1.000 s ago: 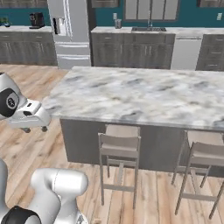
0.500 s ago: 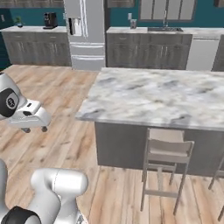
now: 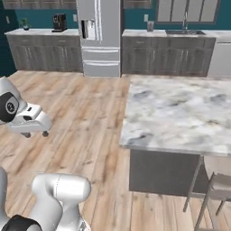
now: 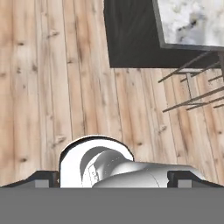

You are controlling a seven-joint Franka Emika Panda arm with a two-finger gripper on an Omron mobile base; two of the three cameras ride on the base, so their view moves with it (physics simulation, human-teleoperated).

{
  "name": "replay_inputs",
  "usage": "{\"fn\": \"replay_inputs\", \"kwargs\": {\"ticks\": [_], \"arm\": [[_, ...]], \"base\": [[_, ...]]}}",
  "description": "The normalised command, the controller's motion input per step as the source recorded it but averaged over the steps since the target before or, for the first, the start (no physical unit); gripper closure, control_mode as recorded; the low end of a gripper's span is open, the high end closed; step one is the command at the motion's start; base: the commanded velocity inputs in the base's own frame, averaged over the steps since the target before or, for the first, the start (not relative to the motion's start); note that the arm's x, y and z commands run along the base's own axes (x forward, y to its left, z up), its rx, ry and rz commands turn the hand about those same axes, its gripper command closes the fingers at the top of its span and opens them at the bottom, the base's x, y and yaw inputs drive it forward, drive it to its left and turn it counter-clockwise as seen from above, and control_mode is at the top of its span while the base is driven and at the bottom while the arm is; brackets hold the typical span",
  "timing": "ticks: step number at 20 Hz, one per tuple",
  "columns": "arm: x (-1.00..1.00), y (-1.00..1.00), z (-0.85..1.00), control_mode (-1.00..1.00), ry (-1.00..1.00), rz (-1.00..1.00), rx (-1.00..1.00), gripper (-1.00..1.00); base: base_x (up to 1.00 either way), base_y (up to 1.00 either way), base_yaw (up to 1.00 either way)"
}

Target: Move the hot dog bun to the plate on the dining table and place the condiment next to that plate. Then navigate to the fridge and take the sausage and place it on the plate as well.

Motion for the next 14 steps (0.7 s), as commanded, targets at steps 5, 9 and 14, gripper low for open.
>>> {"fn": "replay_inputs", "kwargs": {"ticks": [5,9,14], "arm": [[0.0,0.0,0.0,1.0,0.0,0.0,0.0,-1.0],[0.0,0.0,0.0,1.0,0.0,0.0,0.0,-1.0],[0.0,0.0,0.0,1.0,0.0,0.0,0.0,-1.0]], "base": [[1.0,0.92,-0.17],[0.98,0.77,-0.25],[0.77,0.94,-0.31]]}}
